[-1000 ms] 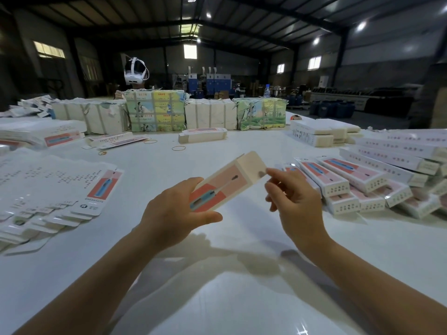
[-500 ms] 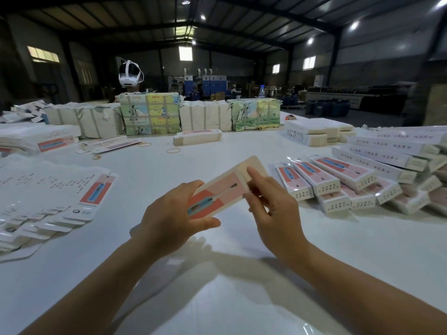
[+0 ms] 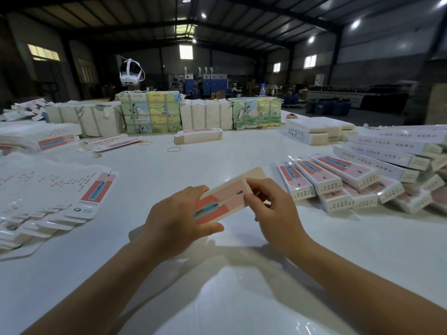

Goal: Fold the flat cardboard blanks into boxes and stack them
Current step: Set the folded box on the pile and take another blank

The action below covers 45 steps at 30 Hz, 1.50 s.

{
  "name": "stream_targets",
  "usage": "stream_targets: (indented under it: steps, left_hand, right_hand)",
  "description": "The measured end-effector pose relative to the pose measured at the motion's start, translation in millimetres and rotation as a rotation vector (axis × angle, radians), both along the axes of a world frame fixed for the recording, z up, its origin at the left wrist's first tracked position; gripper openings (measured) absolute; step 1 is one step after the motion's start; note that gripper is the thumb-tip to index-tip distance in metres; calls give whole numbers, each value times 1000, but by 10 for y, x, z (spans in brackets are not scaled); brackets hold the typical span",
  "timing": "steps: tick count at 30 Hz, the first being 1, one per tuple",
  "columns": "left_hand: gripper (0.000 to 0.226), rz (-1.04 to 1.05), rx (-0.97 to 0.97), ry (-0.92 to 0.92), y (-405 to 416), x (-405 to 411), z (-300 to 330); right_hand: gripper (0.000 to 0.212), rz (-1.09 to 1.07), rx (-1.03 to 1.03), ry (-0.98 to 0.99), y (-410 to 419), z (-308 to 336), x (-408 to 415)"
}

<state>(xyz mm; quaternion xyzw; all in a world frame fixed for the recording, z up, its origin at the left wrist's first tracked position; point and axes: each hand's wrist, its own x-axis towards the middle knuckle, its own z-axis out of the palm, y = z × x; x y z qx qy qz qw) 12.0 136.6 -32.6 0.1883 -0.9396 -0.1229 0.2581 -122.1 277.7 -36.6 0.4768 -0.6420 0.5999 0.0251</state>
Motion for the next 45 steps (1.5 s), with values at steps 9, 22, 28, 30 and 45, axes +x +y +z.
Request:
stream_targets:
  steps: [9, 22, 28, 30, 45]
  left_hand:
    - [57, 9, 33, 28, 8, -16, -2]
    - [62, 53, -50, 10, 196, -118, -51]
    - [60, 96, -91, -3, 133, -79, -49]
    - [62, 96, -90, -3, 128, -74, -38]
    - [62, 81, -123, 62, 175, -55, -27]
  right_hand:
    - [91, -251, 38, -72, -4, 33, -124]
    - [41, -247, 126, 326, -18, -61, 25]
    - [29, 171, -53, -453, 1, 112, 41]
    - [21, 250, -94, -628, -3, 136, -6]
    - [45, 118, -146, -333, 25, 114, -9]
